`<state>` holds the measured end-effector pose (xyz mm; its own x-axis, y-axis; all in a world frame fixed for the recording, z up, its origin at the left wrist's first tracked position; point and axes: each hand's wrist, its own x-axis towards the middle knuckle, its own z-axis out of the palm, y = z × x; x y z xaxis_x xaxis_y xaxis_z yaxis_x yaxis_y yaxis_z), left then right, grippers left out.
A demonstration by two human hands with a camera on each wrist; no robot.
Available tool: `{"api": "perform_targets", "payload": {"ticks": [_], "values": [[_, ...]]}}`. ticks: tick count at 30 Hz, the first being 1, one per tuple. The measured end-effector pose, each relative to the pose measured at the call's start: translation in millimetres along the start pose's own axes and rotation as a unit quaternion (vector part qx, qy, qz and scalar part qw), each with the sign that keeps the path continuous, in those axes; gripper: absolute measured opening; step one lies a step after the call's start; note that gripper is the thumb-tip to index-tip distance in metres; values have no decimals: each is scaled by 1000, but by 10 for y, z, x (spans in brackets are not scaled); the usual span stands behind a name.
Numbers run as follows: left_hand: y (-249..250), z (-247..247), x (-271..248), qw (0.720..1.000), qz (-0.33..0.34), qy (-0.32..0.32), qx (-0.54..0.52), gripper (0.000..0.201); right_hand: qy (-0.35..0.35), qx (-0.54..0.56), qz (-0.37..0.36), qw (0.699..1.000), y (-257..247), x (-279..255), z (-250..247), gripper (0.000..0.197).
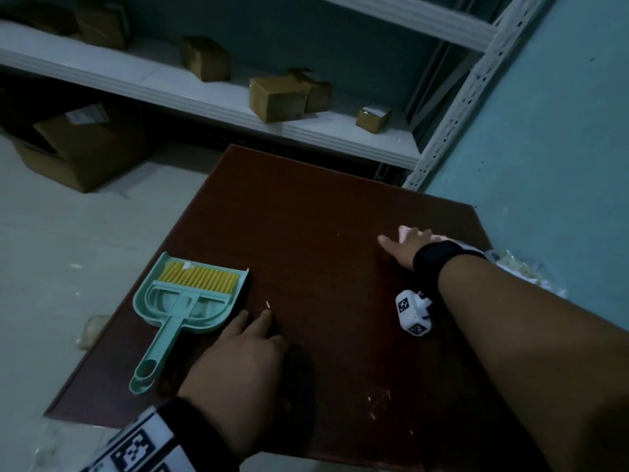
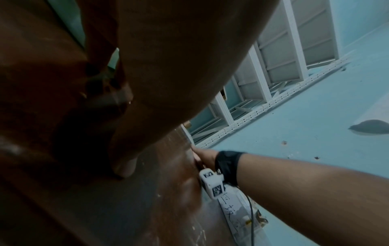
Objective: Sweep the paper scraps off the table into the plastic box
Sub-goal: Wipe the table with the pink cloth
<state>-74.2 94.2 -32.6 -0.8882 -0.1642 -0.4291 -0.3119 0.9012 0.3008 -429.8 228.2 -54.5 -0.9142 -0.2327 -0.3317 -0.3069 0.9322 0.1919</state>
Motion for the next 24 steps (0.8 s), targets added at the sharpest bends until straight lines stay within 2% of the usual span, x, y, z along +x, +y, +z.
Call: {"api": "perform_targets", "payload": {"ticks": [2,6,8,10,13,15,19,24], "values": [[-6,22,2,1000,0,3,3,72,33,-50,-103,993,-330,-109,-77,72],[13,19,-14,1000,5,18,9,69,64,-109,-283,951,-1201,-491,-109,49],[22,22,-17,1000,8,23,12,67,56,-122,-326,936,-1556,-694,-80,54],[20,29,-13,1000,6,19,12,67,18,-104,-311,944,-1737,-847,-47,68],[20,27,-6,1000,4,15,21,67,24,-99,-326,940,-1597,-849,-14,58],[27,14,-17,1000,1,12,22,70,51,-111,-309,943,-1287,-753,-5,58],[40,16,-40,1000,-9,7,16,72,58,-164,-234,956,-476,-711,116,68],[95,-41,-42,999,-34,-18,-4,75,-29,-180,-151,972,115,-1151,319,65]]}}
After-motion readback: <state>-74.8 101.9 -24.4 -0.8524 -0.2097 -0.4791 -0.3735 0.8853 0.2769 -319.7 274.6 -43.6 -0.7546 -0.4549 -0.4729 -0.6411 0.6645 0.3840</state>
